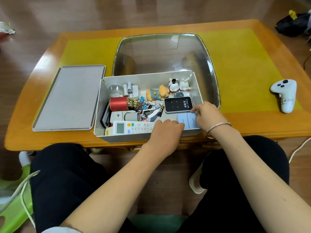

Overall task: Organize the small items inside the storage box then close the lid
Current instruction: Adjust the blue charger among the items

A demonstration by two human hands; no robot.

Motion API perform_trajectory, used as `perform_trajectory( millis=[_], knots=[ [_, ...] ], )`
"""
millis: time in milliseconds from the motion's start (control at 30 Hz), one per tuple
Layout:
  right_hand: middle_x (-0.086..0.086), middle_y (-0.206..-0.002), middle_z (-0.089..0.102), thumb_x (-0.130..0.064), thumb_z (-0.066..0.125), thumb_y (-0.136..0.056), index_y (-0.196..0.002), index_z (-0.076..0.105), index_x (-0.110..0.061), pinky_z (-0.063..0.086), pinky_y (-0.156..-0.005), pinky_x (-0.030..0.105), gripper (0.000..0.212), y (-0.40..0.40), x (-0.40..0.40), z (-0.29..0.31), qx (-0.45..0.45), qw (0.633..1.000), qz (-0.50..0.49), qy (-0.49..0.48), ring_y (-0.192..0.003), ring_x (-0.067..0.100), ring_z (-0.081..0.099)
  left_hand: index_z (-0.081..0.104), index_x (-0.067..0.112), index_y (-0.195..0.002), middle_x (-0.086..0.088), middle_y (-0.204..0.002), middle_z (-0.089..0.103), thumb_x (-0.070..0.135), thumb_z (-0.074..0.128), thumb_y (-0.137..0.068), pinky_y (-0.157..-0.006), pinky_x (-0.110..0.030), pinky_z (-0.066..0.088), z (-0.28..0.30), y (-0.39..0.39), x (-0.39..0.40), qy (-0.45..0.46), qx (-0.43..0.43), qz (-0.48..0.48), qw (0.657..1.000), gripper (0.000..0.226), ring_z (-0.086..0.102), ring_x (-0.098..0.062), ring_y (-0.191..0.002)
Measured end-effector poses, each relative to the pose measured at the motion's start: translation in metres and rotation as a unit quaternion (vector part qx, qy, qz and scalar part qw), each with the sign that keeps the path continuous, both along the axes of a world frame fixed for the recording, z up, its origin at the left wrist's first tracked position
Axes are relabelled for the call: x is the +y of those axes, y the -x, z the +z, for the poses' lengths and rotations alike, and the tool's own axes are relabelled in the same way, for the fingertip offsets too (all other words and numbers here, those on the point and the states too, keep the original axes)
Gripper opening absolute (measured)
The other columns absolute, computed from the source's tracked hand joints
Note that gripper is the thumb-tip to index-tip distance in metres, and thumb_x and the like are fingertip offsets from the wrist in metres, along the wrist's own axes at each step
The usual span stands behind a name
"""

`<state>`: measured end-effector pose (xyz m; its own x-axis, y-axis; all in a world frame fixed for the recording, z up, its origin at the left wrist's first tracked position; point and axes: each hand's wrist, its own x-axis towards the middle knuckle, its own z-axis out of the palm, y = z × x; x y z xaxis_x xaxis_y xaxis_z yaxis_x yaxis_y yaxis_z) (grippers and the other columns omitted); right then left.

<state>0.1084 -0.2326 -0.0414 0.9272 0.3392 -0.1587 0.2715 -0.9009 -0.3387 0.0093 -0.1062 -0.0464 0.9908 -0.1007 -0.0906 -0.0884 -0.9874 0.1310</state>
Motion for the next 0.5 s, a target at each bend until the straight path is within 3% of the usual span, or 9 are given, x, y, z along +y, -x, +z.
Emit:
perform_trajectory(
  millis=[200,300,400,500],
  knots=[
    [0.011,-0.118,0.050,-0.003,0.047,-0.090,-0.113,0.065,-0.018,0.047,-0.087,0.036,0.032,0.003,0.001,0.001,-0.006,1.000,-0.002,0.004,-0.103,0.030,0.056,0.049,0.021,-0.122,0.000,-0.114,0.062,0.017,0.048,-0.094,-0.079,-0.038,0.036,0.000,0.001,0.001,0.000,0.004,-0.007,1.000,0.029,0.055,-0.026,-0.105],
    [0.009,-0.131,0.042,-0.003,0.046,-0.089,-0.118,0.061,-0.019,0.048,-0.092,0.041,0.036,0.007,0.002,0.004,-0.006,1.000,-0.002,0.003,-0.114,0.032,0.048,0.048,0.020,-0.124,-0.001,-0.117,0.061,0.019,0.047,-0.095,-0.081,-0.039,0.037,0.001,0.001,0.002,-0.001,0.001,-0.014,1.000,0.029,0.053,-0.027,-0.107],
    [0.006,-0.147,0.029,-0.005,0.048,-0.088,-0.125,0.054,-0.018,0.038,-0.102,0.046,0.040,0.013,0.002,0.008,-0.054,0.999,0.002,-0.003,-0.129,0.032,0.035,0.047,0.019,-0.127,-0.003,-0.125,0.056,0.028,0.048,-0.096,-0.088,-0.041,0.036,0.001,0.000,0.002,-0.001,-0.005,-0.015,1.000,0.033,0.050,-0.027,-0.113],
    [0.009,-0.147,0.033,-0.007,0.049,-0.087,-0.123,0.056,-0.014,0.028,-0.109,0.043,0.037,0.018,0.005,0.012,-0.132,0.991,0.009,-0.034,-0.133,0.030,0.030,0.046,0.020,-0.132,-0.001,-0.132,0.052,0.040,0.049,-0.094,-0.094,-0.042,0.032,0.004,0.005,0.005,0.010,-0.021,-0.011,1.000,0.043,0.045,-0.025,-0.119]
  ],
)
